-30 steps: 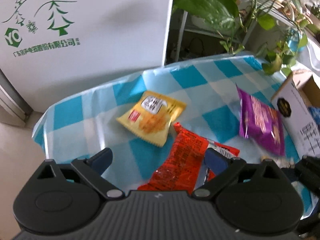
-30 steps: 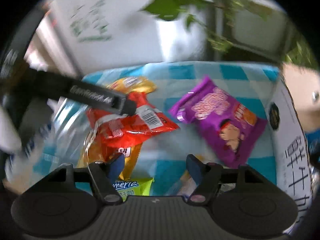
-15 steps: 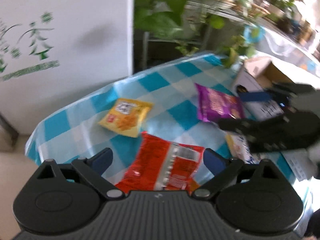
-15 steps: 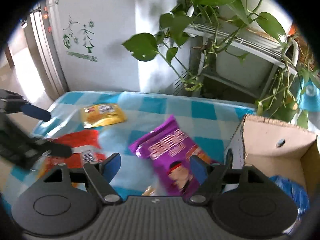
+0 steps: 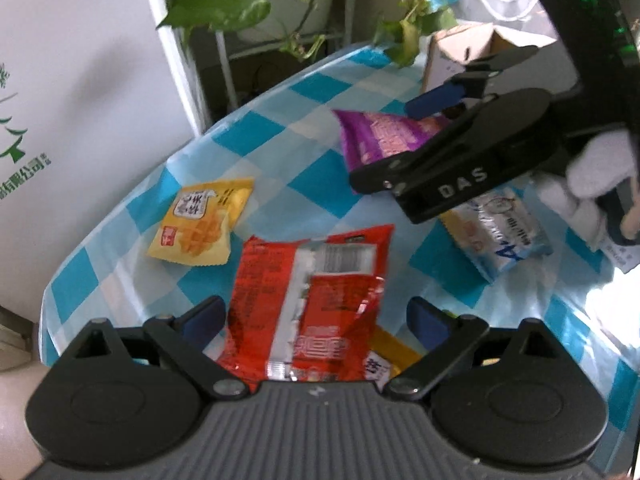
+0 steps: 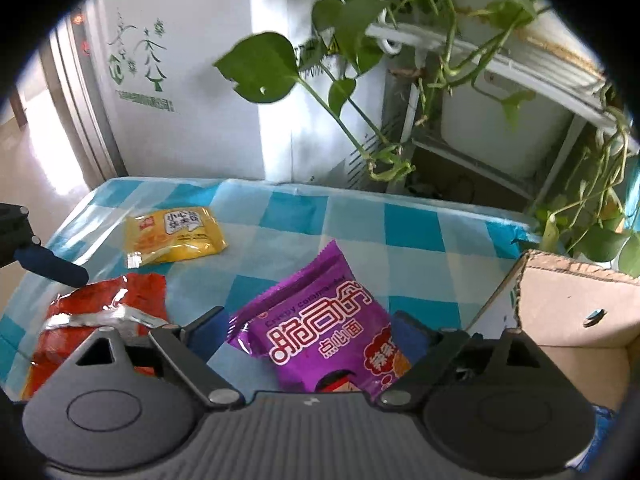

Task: Organize snacks
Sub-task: 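Close the left tool on the red bag while right tool grasps the purple bag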

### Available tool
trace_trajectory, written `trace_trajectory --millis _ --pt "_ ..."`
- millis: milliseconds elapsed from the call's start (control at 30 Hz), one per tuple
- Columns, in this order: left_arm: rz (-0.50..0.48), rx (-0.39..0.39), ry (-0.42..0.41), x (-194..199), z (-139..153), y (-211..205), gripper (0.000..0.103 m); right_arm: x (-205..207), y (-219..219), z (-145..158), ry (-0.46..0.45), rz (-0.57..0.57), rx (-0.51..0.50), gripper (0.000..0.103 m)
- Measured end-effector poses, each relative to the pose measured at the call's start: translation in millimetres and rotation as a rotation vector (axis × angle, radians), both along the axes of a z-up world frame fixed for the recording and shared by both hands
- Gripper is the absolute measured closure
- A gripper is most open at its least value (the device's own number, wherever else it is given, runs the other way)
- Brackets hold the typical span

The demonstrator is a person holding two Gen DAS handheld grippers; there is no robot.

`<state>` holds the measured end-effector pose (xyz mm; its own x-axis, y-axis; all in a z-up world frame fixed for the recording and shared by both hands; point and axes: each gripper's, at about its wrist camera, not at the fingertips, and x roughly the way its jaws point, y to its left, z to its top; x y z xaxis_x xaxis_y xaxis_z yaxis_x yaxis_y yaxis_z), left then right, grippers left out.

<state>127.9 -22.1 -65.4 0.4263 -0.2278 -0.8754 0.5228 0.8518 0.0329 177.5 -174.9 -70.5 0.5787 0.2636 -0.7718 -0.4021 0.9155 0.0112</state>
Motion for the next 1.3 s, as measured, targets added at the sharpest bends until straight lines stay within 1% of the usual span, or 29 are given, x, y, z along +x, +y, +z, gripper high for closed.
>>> trace_trajectory --millis 67,233,333,400,500,667,900,1067,1100,1133,1167,1200,1233,1300 --pt "0.006 -0.002 0.009 1.7 -2.3 1.5 0.007 1.7 0.1 0.1 0.032 0.005 0.008 0.004" --pt "-0.004 -0.006 0.038 4.1 -4.4 4.6 0.007 0.7 0.6 8.2 0.133 0.04 0.02 0.004" --pt "-0.011 0.001 0.028 4.6 -2.3 7.3 0.007 -4.5 0.3 12.9 0.182 0.088 0.037 0.004" --pt "0.004 -0.017 0.025 6.1 0.7 11.2 0.007 -7.3 -0.2 14.6 0.182 0.103 0.03 0.005" --pt "0.032 -0.053 0.021 9.4 2.9 14.9 0.007 -8.5 -0.2 12.0 0.163 0.099 -0.022 0.005" --pt "0.009 -0.03 0.022 11.1 -2.7 7.2 0.007 -8.5 2.6 5.1 0.131 0.093 -0.052 0.005" --pt "0.001 -0.007 0.042 14.5 -15.7 -1.6 0.007 -5.2 4.9 -8.4 0.125 0.069 -0.082 0.005" --pt "0.011 -0.026 0.046 16.6 -17.7 -2.6 0.007 -5.2 4.1 -12.3 0.112 0.047 -0.071 0.004" --pt "0.008 -0.028 0.046 16.2 -17.3 -2.8 0.01 -5.0 3.9 -12.5 0.113 0.047 -0.07 0.004" --pt "0.008 -0.033 0.049 16.6 -17.1 -3.0 0.015 -4.8 3.3 -12.4 0.115 0.046 -0.068 0.004" --pt "0.007 -0.043 0.053 16.8 -16.0 -2.4 0.018 -4.7 2.9 -12.0 0.116 0.045 -0.066 0.007" --pt "0.006 -0.049 0.051 16.9 -14.3 -2.0 0.024 -4.6 2.4 -11.0 0.117 0.042 -0.059 0.014" --pt "0.006 -0.051 0.051 17.2 -13.1 -2.2 0.028 -4.1 2.0 -9.6 0.119 0.04 -0.05 0.019" --pt "0.016 -0.057 0.048 18.1 -11.2 -1.6 0.033 -4.5 1.9 -7.6 0.122 0.039 -0.054 0.023"
